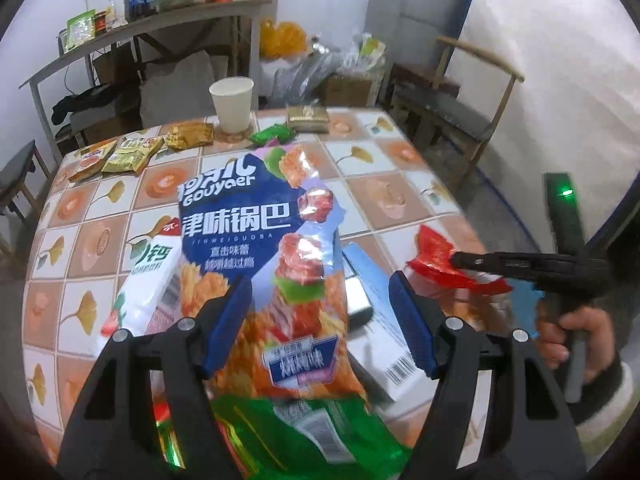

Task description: Collect trash

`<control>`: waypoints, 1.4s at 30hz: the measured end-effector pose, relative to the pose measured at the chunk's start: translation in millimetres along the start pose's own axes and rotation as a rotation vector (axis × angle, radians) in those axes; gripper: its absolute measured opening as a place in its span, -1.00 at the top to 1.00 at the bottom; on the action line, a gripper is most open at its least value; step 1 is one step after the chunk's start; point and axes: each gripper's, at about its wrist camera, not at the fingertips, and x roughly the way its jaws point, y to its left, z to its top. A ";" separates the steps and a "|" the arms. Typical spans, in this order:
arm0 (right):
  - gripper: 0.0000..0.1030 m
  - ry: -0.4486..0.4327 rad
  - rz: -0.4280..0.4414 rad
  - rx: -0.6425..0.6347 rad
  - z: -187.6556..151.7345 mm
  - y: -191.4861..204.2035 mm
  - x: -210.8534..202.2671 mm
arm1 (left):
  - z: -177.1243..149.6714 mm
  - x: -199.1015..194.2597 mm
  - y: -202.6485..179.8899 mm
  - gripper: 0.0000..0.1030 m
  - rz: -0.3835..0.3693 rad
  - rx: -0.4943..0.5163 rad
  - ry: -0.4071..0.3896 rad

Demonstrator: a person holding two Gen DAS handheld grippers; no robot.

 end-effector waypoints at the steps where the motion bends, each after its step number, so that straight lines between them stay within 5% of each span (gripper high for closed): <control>1: 0.92 0.000 0.001 0.001 -0.2 0.1 0.0 | 1.3 5.2 -0.4 -0.29 0.028 0.008 0.012; 9: 0.92 0.000 0.004 0.002 -0.9 -0.6 -0.9 | 3.6 25.2 1.3 0.18 0.047 0.023 0.054; 14: 0.92 -0.001 0.005 0.004 -1.6 -0.6 -1.3 | 4.6 30.7 5.3 0.81 0.014 0.003 0.066; 21: 0.92 0.000 0.005 0.004 -1.4 -0.7 -1.0 | 10.7 22.5 11.0 0.95 -0.001 -0.007 -0.005; 27: 0.92 -0.001 0.004 0.005 -2.4 -0.5 -1.8 | 13.4 12.5 11.7 0.86 -0.014 0.003 -0.053; 32: 0.92 0.002 0.001 0.008 -2.6 -0.4 -1.6 | 6.6 -9.6 -7.9 0.24 -0.140 0.066 -0.088; 37: 0.92 -0.004 -0.003 0.014 -5.8 0.3 -3.4 | -9.9 -8.6 -33.1 -0.11 -0.245 0.133 0.062; 42: 0.92 -0.008 0.002 0.022 -8.4 -1.7 -3.9 | -34.5 5.4 -40.5 -0.20 -0.171 0.150 0.206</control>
